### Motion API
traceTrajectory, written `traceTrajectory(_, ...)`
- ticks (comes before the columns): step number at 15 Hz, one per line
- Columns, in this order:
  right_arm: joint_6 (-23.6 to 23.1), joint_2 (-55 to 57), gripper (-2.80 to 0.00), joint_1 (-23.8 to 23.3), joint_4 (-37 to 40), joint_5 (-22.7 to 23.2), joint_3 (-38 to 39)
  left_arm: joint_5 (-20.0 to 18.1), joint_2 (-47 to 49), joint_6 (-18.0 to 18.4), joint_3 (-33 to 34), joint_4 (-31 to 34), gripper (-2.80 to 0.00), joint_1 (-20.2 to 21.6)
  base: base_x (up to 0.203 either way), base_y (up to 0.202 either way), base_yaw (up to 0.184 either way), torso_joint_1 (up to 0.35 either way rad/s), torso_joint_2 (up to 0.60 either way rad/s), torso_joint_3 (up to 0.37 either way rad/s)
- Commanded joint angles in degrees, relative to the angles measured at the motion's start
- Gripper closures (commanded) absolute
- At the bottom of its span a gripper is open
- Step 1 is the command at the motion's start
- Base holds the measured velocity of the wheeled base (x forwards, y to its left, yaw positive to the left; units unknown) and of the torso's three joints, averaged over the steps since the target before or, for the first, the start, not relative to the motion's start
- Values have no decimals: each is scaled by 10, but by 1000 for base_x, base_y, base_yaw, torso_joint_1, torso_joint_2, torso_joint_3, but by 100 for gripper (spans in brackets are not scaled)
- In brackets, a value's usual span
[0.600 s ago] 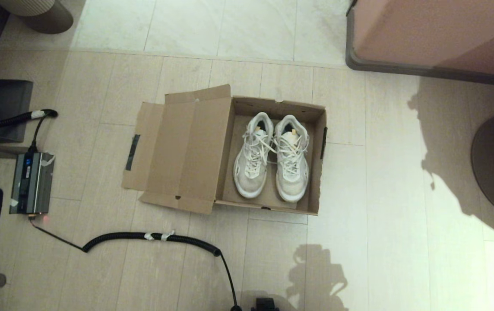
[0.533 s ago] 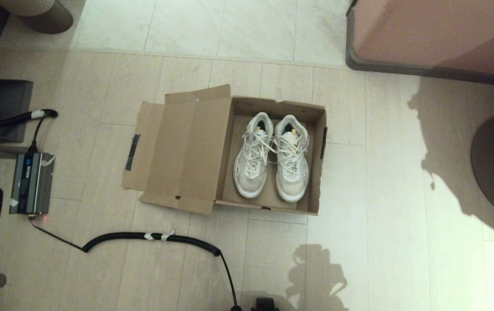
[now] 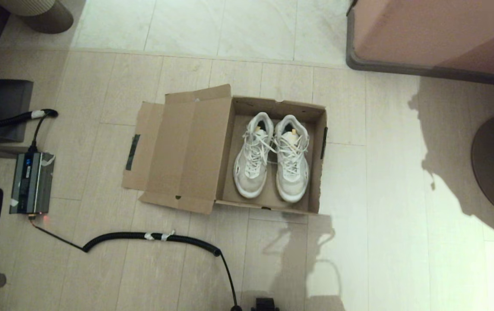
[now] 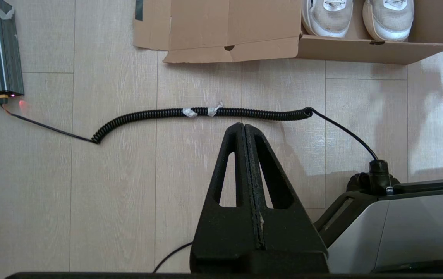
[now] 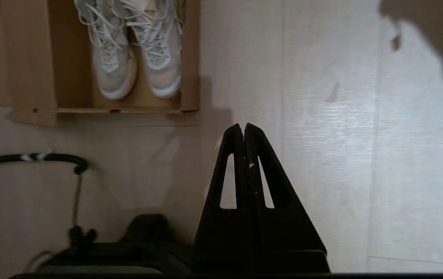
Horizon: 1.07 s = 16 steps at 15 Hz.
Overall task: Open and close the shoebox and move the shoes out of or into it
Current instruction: Put the shoes out of the shoe box
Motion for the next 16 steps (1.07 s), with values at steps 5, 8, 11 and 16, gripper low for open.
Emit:
traceTrajectory(5, 199, 413, 0, 131, -158, 20, -113, 0, 1, 0, 4, 0, 0, 0, 0, 0, 0, 0, 0, 0)
traceTrajectory(8, 210, 555, 0, 187, -270, 15, -144, 0, 1, 0, 4, -1, 0, 0, 0, 0, 0, 0, 0, 0)
traceTrajectory(11, 115, 691, -280, 242, -368, -43, -180, 0, 1, 0, 4, 0, 0, 0, 0, 0, 0, 0, 0, 0)
traceTrajectory(16, 29, 905, -280, 314, -548, -223, -380, 0, 1, 0, 4, -1, 0, 0, 0, 0, 0, 0, 0, 0)
